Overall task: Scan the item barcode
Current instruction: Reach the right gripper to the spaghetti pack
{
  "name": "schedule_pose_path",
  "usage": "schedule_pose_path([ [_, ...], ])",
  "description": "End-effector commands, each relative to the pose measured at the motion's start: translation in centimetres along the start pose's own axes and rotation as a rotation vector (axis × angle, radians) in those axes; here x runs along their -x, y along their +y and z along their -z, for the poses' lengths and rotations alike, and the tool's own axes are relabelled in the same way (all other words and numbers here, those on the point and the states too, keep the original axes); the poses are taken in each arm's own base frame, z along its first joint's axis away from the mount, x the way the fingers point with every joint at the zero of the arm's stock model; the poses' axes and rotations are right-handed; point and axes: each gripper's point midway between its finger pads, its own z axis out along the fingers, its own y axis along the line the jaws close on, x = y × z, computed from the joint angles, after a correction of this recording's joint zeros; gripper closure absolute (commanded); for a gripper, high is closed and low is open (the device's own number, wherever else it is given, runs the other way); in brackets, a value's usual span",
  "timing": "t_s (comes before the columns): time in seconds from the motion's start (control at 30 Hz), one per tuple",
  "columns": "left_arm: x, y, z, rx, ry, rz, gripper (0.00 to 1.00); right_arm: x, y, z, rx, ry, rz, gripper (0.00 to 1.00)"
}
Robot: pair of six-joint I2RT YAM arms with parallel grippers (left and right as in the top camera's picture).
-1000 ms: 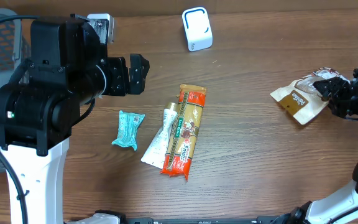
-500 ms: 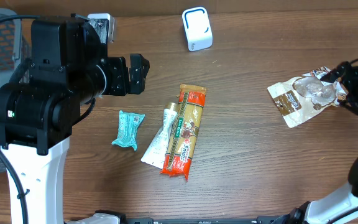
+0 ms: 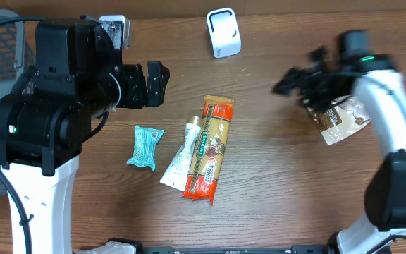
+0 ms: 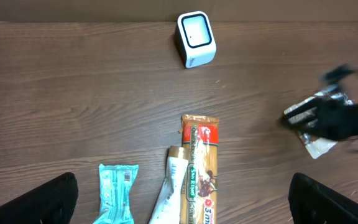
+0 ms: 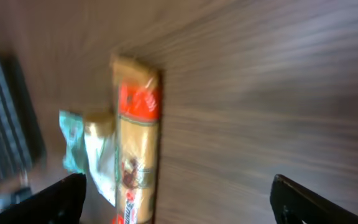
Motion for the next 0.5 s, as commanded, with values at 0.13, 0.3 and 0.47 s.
schedule_pose_path([
  [0.13, 0.2, -0.2, 0.0, -0.008, -0.005, -0.024, 0.0, -6.3, 4.1, -8.3, 0.06, 0.099, -0.007, 0.09],
  [0.3, 0.2, -0.2, 0.0, -0.009, -0.005, -0.024, 0.0, -9.0, 5.3, -11.6, 0.096, 0.109, 0.004, 0.14],
  [0.47, 0.2, -0.2, 0.0, -0.009, -0.005, -0.024, 0.0, -10.3, 5.5, -13.3, 0.13, 0.095, -0.022, 0.18],
])
